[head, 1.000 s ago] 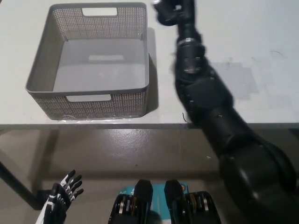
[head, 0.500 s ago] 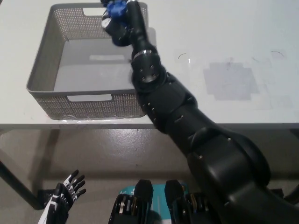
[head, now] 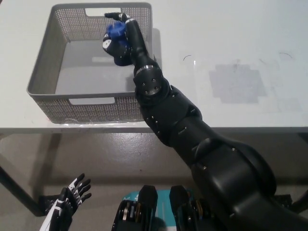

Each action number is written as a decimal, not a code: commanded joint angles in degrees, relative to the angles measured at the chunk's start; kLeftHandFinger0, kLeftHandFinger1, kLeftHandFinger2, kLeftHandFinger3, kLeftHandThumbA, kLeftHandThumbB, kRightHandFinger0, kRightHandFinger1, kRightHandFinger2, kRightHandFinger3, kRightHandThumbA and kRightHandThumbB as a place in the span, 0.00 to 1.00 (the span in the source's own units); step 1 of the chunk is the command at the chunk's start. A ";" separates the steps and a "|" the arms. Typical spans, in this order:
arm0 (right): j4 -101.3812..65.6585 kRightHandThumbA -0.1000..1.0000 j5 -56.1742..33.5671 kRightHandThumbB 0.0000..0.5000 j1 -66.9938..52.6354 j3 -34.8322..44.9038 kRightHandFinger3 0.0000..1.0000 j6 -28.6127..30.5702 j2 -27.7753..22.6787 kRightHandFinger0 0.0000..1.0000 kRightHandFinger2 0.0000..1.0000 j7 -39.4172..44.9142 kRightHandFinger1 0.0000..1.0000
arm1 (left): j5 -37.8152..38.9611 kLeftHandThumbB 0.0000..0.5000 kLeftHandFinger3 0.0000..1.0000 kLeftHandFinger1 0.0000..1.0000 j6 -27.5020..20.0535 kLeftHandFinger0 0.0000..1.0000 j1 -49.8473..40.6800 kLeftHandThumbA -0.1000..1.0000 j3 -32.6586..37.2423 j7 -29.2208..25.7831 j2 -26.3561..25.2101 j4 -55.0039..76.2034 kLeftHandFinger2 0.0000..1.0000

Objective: Use the right hand to pick up a chess pieces and put it into a container on the left hand side

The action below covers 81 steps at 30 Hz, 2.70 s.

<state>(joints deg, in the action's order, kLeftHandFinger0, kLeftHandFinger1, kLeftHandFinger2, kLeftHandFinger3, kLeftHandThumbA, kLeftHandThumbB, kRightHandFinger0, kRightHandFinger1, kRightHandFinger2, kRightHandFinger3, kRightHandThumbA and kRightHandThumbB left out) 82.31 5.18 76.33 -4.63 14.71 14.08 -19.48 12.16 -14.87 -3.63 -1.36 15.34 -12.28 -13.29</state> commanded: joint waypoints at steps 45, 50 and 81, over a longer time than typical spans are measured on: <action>-48.60 1.00 1.05 0.74 -5.38 -1.24 1.00 -7.98 -15.20 1.00 1.00 21.15 1.00 | 0.19 0.65 1.00 1.00 0.03 1.00 2.01 1.00 -0.09 1.21 -1.80 1.20 1.00; -67.31 1.00 1.07 0.70 -16.04 0.82 1.00 -11.77 -19.36 1.00 1.00 21.28 1.00 | 0.46 0.66 1.00 1.00 0.40 1.00 1.69 1.00 -0.69 0.89 -2.13 1.26 1.00; -68.84 1.00 -5.59 0.32 -71.21 -2.64 1.00 10.87 -8.38 1.00 1.00 21.01 1.00 | -0.23 0.50 1.00 1.00 -7.89 1.00 0.50 1.00 -5.32 -2.10 3.70 -3.02 1.00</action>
<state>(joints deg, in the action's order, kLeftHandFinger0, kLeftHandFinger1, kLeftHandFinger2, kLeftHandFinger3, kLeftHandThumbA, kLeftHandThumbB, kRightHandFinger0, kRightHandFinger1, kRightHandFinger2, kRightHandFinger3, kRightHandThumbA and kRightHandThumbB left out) 11.44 2.61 7.07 -7.12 15.63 5.88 -0.58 11.85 -17.62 -2.78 -5.66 14.05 -8.41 -15.97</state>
